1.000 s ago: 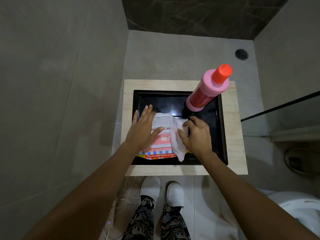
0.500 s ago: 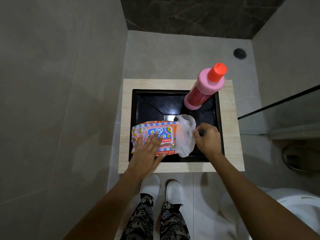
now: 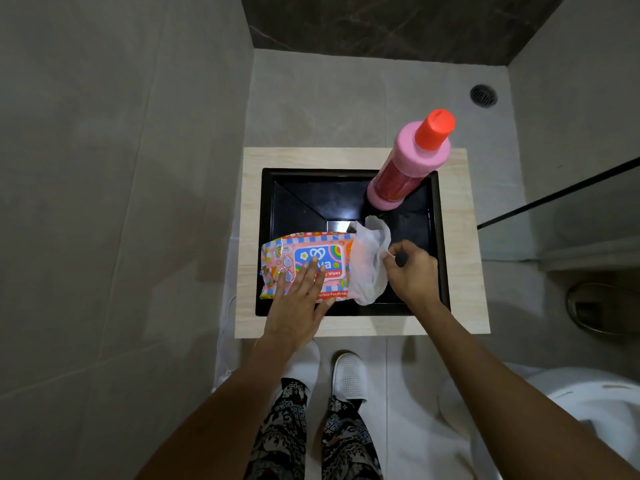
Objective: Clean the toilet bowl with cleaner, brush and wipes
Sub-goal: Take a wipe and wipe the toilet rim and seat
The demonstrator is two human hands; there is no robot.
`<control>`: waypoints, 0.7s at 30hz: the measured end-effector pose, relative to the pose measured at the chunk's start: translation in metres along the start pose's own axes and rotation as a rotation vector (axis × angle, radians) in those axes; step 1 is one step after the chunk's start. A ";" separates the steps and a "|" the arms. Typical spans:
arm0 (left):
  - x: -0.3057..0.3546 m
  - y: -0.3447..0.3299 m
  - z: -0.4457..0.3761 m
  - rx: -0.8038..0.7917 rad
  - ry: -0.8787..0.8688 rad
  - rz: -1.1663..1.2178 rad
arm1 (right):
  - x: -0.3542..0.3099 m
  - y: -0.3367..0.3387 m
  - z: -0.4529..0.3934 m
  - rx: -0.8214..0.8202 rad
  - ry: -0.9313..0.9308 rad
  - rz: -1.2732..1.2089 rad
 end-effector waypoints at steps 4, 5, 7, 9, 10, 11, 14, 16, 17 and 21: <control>0.013 0.016 -0.013 0.051 -0.019 -0.013 | 0.003 0.004 0.000 -0.003 -0.015 -0.009; 0.018 0.021 -0.019 0.092 -0.030 -0.024 | 0.004 0.004 0.001 -0.005 -0.020 -0.023; 0.032 0.034 -0.033 0.237 -0.067 -0.022 | 0.007 0.005 0.001 -0.017 -0.029 -0.047; 0.046 0.043 -0.047 0.301 -0.114 -0.020 | 0.009 0.006 0.000 -0.027 -0.041 -0.065; 0.050 0.046 -0.053 0.286 -0.119 -0.030 | 0.010 0.006 0.000 -0.031 -0.043 -0.074; 0.054 0.048 -0.058 0.268 -0.116 -0.042 | 0.011 0.006 -0.001 -0.032 -0.044 -0.082; 0.061 0.045 -0.071 0.187 -0.087 -0.081 | 0.016 0.007 -0.001 -0.014 -0.078 -0.106; 0.062 0.041 -0.075 0.176 -0.083 -0.119 | 0.020 0.009 -0.001 0.015 -0.120 -0.116; 0.061 0.039 -0.075 0.177 -0.081 -0.118 | 0.022 0.010 -0.001 0.027 -0.136 -0.116; 0.059 0.037 -0.076 0.313 -0.112 -0.100 | 0.022 0.012 0.001 -0.025 -0.041 -0.091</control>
Point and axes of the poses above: each hand's wrist, its own z-axis away from the middle knuckle, its own y-axis out of the back of the hand, x = y × z, the point moved 4 cm from there along -z, towards the middle knuckle, and after that the axes turned 7 degrees about y, right-handed, at the moved point
